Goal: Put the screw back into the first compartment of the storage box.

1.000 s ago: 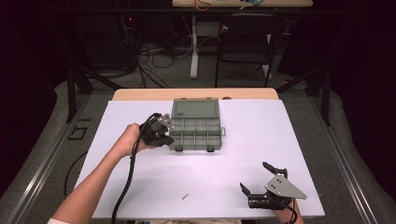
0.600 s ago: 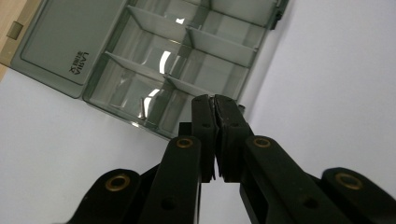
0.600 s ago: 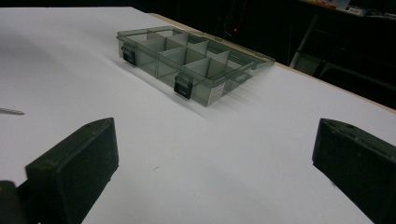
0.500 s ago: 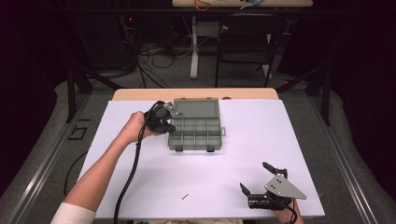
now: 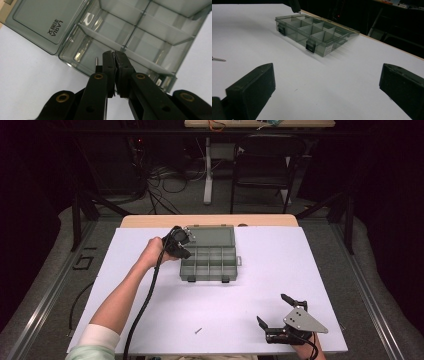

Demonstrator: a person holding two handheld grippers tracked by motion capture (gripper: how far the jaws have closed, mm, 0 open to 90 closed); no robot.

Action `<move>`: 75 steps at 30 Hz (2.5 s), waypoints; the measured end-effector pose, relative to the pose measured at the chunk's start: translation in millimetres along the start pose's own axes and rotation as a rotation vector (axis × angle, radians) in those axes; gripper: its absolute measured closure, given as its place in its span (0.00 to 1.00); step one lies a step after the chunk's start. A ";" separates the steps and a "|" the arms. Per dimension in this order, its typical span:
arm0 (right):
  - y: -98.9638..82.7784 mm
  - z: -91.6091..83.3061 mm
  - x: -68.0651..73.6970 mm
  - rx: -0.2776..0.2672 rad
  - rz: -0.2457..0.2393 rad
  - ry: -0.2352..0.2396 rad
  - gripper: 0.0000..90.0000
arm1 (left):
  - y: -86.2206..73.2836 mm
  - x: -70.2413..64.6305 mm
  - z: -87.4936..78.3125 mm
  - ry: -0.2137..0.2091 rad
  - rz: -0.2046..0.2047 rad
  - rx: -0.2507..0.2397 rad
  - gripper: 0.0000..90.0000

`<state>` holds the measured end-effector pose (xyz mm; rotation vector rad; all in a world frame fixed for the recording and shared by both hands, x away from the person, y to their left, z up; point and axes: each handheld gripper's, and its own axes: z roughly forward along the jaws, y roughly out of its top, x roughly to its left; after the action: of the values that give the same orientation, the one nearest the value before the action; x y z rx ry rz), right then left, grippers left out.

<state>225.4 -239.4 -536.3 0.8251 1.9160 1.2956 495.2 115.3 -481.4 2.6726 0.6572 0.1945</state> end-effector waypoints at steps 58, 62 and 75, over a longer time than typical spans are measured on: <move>0.0 0.3 1.2 0.014 -0.007 0.008 0.00 | -88.7 -122.0 -33.8 0.049 -0.012 -0.081 0.00; 0.4 -0.7 1.5 0.015 -0.018 0.012 0.00 | -89.2 -131.0 -30.7 0.037 -0.002 -0.083 0.00; 0.2 -0.2 1.5 0.013 -0.014 0.009 0.00 | -90.0 -158.3 -16.5 -0.023 0.041 -0.075 0.00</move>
<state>224.4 -238.2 -536.3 0.8123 1.9358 1.2811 314.4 119.8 -508.5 2.6144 0.5765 0.1946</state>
